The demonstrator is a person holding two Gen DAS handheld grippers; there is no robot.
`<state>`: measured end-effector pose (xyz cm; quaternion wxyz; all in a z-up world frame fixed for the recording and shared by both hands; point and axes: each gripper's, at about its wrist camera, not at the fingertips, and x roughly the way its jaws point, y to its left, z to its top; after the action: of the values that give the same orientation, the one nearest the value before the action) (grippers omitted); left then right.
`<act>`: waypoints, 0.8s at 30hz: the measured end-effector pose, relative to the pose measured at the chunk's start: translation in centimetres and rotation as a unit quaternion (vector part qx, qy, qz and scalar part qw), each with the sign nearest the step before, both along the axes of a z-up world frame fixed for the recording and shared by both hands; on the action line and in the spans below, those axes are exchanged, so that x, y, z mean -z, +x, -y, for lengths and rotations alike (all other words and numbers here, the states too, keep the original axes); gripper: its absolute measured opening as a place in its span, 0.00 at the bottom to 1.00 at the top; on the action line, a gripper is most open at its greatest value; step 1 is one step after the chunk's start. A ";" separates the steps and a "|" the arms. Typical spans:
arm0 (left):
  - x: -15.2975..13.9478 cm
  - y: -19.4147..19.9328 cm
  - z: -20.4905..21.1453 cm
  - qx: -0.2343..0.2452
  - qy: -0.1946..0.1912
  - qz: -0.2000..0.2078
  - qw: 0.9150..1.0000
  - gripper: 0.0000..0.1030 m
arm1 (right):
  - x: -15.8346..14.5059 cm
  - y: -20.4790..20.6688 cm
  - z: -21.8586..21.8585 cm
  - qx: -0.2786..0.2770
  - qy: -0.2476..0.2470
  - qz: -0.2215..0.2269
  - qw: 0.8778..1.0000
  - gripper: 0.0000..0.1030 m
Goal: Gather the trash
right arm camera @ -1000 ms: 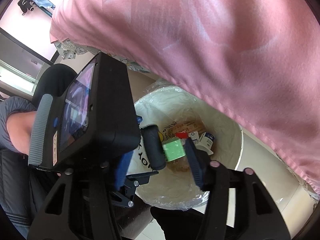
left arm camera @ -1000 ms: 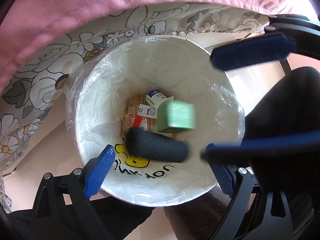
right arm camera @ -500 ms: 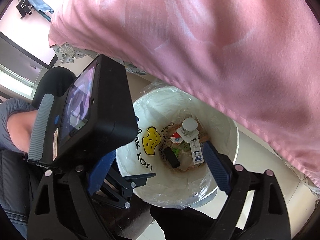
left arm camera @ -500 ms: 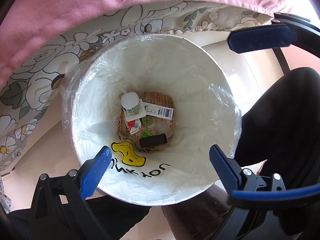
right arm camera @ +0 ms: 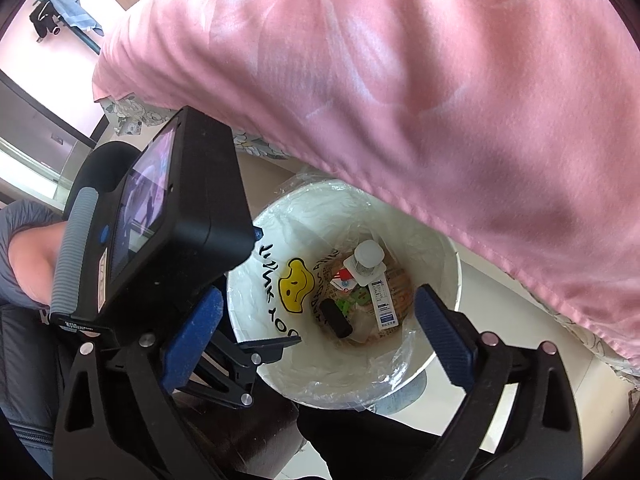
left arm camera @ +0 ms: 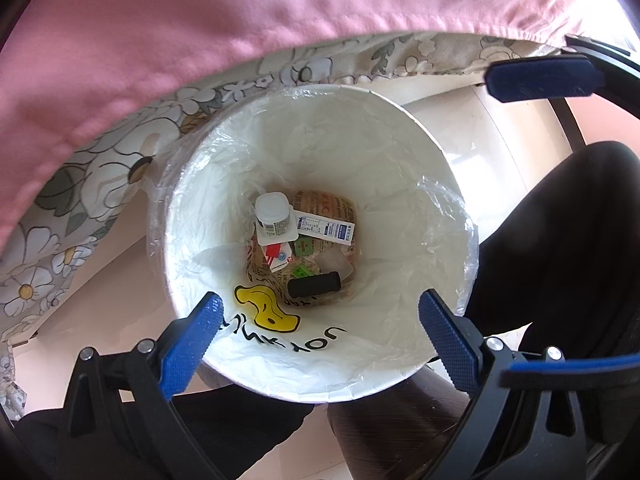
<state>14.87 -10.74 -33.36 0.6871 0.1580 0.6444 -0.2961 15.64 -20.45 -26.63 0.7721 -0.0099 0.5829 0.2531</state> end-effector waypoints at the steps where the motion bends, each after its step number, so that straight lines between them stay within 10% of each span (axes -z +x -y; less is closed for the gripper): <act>1: -0.2 0.0 -0.1 -0.002 0.000 0.002 1.000 0.96 | -0.4 -0.1 0.1 0.003 0.003 0.004 1.000 0.93; 14: -6.7 -0.9 -2.3 -0.070 -0.008 0.073 0.995 0.97 | -7.2 -3.3 1.5 0.116 -0.023 0.085 0.989 0.93; 24: -14.9 -1.9 -5.9 -0.177 -0.004 0.167 0.970 0.96 | -12.5 -7.3 2.8 0.237 -0.050 0.140 0.960 0.93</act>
<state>12.99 -4.82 -18.48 0.8270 0.0856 0.5373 -0.1419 8.37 -23.25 -14.11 0.8821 0.0546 0.4669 0.0289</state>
